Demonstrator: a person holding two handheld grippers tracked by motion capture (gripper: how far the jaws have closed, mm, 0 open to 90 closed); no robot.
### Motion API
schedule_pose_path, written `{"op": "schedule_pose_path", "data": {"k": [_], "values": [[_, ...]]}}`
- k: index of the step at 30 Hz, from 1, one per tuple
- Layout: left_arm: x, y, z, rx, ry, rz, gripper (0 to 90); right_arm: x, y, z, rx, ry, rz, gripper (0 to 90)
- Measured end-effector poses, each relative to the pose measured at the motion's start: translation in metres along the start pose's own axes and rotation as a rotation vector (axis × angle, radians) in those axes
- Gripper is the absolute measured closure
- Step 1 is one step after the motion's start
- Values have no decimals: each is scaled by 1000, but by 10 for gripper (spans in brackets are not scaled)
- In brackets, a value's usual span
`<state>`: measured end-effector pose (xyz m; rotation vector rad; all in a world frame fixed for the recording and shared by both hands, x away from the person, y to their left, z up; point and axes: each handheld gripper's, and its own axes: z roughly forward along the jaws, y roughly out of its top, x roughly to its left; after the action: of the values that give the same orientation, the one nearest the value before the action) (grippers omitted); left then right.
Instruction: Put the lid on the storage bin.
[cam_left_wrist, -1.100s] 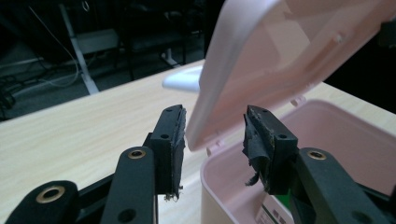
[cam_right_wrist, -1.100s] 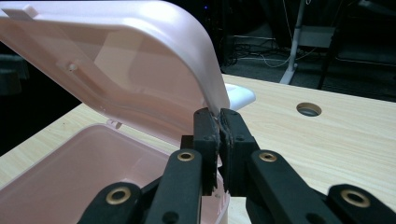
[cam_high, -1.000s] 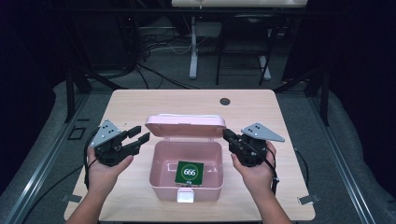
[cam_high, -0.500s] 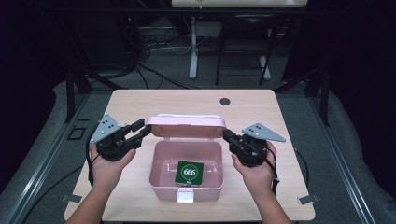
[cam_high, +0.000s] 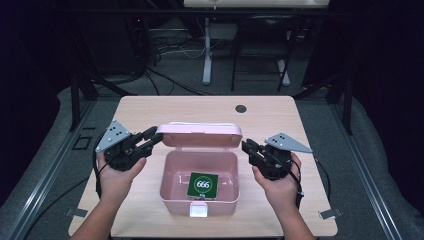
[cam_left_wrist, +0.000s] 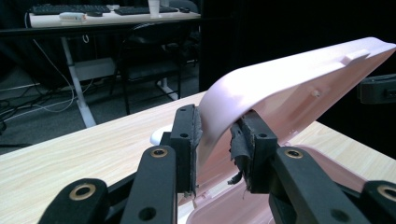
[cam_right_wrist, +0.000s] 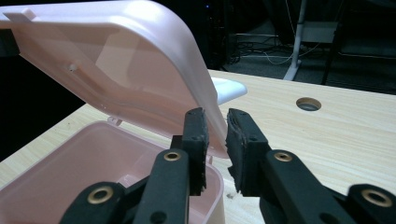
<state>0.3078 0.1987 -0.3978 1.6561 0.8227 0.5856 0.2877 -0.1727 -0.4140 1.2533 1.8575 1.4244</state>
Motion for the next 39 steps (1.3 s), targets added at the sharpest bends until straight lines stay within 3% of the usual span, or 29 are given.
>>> {"op": "schedule_pose_path", "data": {"k": [7,14,26,39], "values": [[-3,-1,-6,-9,-14,-2,692,-5,1,-2,-4,4,9,704],[-4,-5,-10,-2,-25,-6,687,-9,2,-3,-20,-28,-7,626],[-6,-9,-15,10,-38,-1,681,-20,0,-2,-41,-81,9,520],[-12,-16,-20,33,-53,11,676,-23,-1,0,-43,-90,11,476]]}}
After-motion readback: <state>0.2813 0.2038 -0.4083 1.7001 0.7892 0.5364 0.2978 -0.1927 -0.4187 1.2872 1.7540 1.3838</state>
